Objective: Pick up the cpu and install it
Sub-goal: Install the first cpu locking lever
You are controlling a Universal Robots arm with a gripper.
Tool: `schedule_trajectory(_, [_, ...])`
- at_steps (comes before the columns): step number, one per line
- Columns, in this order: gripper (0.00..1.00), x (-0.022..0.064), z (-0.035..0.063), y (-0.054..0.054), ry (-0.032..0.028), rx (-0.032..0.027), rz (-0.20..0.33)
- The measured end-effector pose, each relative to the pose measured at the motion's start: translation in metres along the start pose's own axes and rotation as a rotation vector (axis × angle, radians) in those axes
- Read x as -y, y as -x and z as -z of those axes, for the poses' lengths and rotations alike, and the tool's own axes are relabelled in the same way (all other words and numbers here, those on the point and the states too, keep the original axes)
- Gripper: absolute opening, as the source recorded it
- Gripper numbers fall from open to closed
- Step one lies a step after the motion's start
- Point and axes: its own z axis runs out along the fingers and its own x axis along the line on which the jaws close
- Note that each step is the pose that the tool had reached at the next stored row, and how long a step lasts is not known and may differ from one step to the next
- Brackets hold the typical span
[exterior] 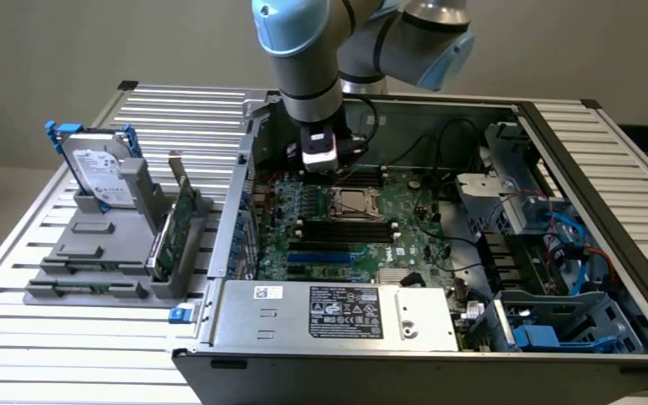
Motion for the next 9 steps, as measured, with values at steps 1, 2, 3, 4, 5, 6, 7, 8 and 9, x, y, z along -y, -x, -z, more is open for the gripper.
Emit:
schedule_trajectory(1, [0.11,0.0003,-0.0001,0.0,-0.001,0.001,-0.003])
schedule_trajectory(2, [0.11,0.0009,-0.0002,0.0003,-0.0019,0.0027,-0.007])
schedule_trajectory(3, [0.11,0.0012,-0.0003,0.0004,-0.0027,0.0055,-0.012])
schedule_trajectory(4, [0.11,0.0014,-0.0004,0.0004,-0.0018,0.0069,-0.017])
schedule_trajectory(5, [0.11,0.0014,-0.0005,0.0004,-0.0009,0.0072,-0.021])
schedule_trajectory(6, [0.11,0.0016,-0.0007,0.0004,-0.0009,0.0075,-0.023])
schedule_trajectory(7, [0.11,0.0017,-0.0008,0.0004,-0.0016,0.0078,-0.025])
schedule_trajectory(8, [0.11,0.0018,-0.001,0.0004,-0.003,0.008,-0.026])
schedule_trajectory(9, [0.11,0.0018,-0.0013,0.0004,-0.0058,0.008,-0.028])
